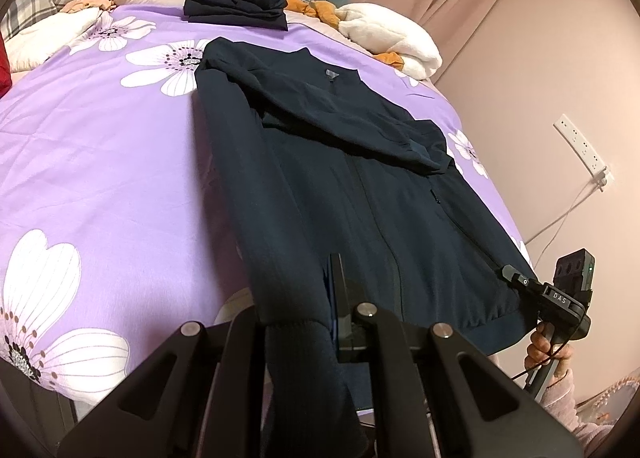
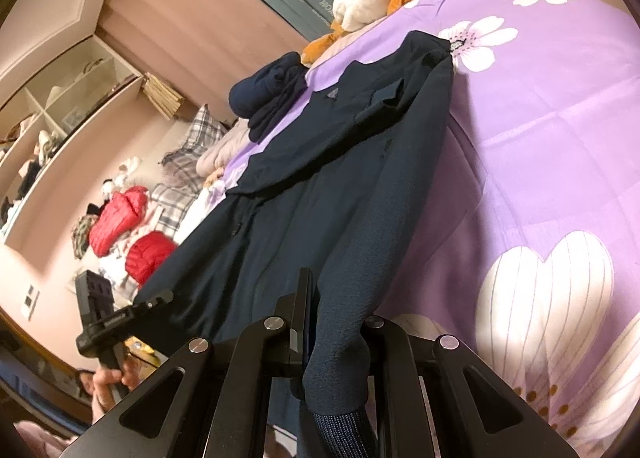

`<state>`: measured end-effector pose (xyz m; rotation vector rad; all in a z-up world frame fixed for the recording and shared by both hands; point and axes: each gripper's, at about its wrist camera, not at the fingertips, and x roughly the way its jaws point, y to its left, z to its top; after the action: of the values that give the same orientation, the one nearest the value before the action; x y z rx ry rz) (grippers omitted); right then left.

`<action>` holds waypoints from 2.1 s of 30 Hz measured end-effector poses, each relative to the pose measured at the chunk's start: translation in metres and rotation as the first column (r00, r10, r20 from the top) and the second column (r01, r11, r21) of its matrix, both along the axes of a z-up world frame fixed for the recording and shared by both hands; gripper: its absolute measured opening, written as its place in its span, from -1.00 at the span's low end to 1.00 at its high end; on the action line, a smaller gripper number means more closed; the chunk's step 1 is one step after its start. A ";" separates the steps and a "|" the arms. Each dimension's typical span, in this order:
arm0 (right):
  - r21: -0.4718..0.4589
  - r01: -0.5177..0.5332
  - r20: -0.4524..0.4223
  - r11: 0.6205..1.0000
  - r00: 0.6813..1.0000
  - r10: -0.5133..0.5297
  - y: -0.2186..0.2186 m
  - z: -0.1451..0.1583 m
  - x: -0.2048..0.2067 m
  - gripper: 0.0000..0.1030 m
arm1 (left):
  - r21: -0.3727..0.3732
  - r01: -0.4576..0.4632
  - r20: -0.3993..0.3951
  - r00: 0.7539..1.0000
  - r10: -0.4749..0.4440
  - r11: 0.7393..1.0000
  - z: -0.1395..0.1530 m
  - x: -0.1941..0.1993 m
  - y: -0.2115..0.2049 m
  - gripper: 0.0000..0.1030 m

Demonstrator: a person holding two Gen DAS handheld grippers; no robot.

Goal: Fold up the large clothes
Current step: 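Lift the hem with both tools and carry it toward the collar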

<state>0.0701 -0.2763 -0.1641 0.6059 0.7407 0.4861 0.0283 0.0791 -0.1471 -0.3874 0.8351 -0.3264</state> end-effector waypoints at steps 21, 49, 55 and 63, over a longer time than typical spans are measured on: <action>-0.011 -0.057 0.055 0.998 0.997 0.057 -0.001 0.018 -0.007 -0.76 | 0.016 0.031 0.034 0.999 -0.031 0.999 0.017 -0.023 -0.013 -0.84; -0.006 -0.134 0.143 0.991 0.981 0.134 -0.009 0.036 -0.012 -0.76 | 0.017 0.059 0.054 0.997 -0.060 0.998 0.034 -0.041 -0.014 -0.84; -0.007 -0.153 0.158 0.988 0.976 0.152 -0.010 0.038 -0.011 -0.76 | 0.020 0.071 0.059 0.996 -0.072 0.997 0.036 -0.040 -0.013 -0.84; -0.012 -0.175 0.178 0.985 0.969 0.174 -0.011 0.043 -0.009 -0.76 | 0.016 0.084 0.078 0.993 -0.085 0.996 0.044 -0.041 -0.015 -0.84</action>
<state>0.0606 -0.2876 -0.1210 0.4951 0.6252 0.6952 -0.0132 0.0638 -0.1035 -0.3257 0.7777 -0.4122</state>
